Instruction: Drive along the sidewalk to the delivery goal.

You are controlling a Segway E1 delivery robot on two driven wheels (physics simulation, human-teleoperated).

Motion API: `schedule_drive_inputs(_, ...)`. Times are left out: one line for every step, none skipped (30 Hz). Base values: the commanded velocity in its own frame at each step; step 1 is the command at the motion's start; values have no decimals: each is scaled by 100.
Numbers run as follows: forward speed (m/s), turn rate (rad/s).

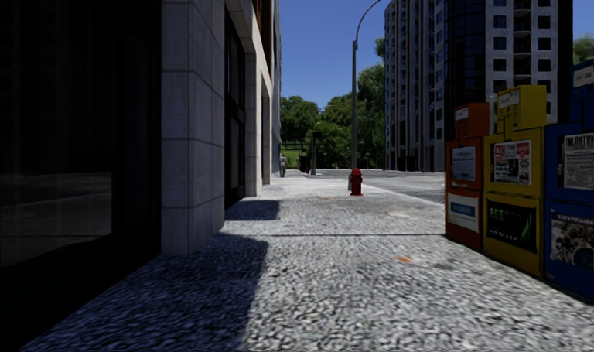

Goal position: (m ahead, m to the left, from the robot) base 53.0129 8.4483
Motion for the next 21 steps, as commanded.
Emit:
schedule_drive_inputs(181, -52)
schedule_drive_inputs(184, -51)
schedule_drive_inputs(200, -42)
schedule_drive_inputs(200, -30)
schedule_drive_inputs(200, -23)
schedule_drive_inputs(200, -18)
schedule_drive_inputs(200, -12)
schedule_drive_inputs(200, -12)
schedule_drive_inputs(200, -9)
schedule_drive_inputs(200, -8)
schedule_drive_inputs(200, -8)
schedule_drive_inputs(200, -8)
schedule_drive_inputs(200, -7)
schedule_drive_inputs(200, -7)
schedule_drive_inputs(200, -7)
schedule_drive_inputs(200, -7)
schedule_drive_inputs(200, 0)
schedule_drive_inputs(200, 0)
schedule_drive_inputs(200, 0)
schedule_drive_inputs(200, 0)
schedule_drive_inputs(200, 0)
